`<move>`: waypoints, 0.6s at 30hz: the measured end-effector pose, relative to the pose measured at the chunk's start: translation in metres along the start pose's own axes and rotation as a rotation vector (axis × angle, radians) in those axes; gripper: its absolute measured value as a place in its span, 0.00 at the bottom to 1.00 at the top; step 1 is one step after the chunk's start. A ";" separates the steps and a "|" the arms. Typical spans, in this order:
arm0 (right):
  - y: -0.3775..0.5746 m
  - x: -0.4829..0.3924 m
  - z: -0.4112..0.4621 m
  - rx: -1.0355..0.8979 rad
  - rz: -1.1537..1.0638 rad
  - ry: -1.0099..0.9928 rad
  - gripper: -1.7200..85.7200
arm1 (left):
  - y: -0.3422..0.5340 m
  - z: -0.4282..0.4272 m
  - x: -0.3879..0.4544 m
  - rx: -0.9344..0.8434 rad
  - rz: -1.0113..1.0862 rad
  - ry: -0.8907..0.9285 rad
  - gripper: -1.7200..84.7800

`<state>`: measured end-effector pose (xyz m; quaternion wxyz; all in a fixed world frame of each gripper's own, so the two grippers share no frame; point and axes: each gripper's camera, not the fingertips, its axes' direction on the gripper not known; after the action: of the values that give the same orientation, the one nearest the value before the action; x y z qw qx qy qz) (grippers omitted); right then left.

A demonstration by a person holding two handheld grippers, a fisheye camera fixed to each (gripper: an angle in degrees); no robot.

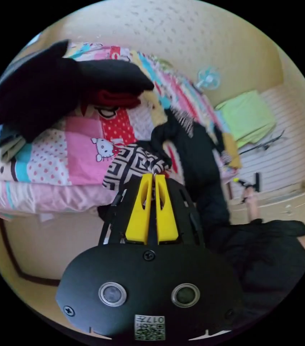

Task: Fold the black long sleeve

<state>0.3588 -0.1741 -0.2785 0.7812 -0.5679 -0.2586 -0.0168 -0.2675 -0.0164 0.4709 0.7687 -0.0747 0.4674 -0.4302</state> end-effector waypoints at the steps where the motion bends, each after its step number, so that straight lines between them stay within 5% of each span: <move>1: 0.001 0.002 0.005 -0.024 0.011 0.020 0.04 | 0.011 -0.032 -0.029 0.051 -0.047 0.104 0.02; 3: 0.001 0.007 0.011 -0.045 0.032 0.023 0.04 | 0.030 -0.065 -0.084 0.122 -0.144 0.184 0.02; 6: -0.001 0.008 0.020 -0.048 0.042 -0.028 0.04 | 0.080 -0.077 -0.178 0.095 -0.485 0.054 0.02; 9: -0.004 0.000 0.026 -0.056 0.027 -0.049 0.05 | 0.139 -0.063 -0.213 0.082 -0.616 -0.001 0.09; 13: -0.008 -0.007 0.045 -0.126 0.023 -0.022 0.05 | 0.200 0.000 -0.247 0.229 -0.664 0.390 0.16; 18: -0.023 -0.023 0.061 -0.160 -0.008 -0.064 0.05 | 0.231 0.071 -0.271 0.394 -0.816 0.593 0.18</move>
<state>0.3079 -0.1341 -0.2552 0.7244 -0.6279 -0.2836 -0.0224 -0.1276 0.3042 0.5681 0.3739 0.0200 0.5079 -0.7757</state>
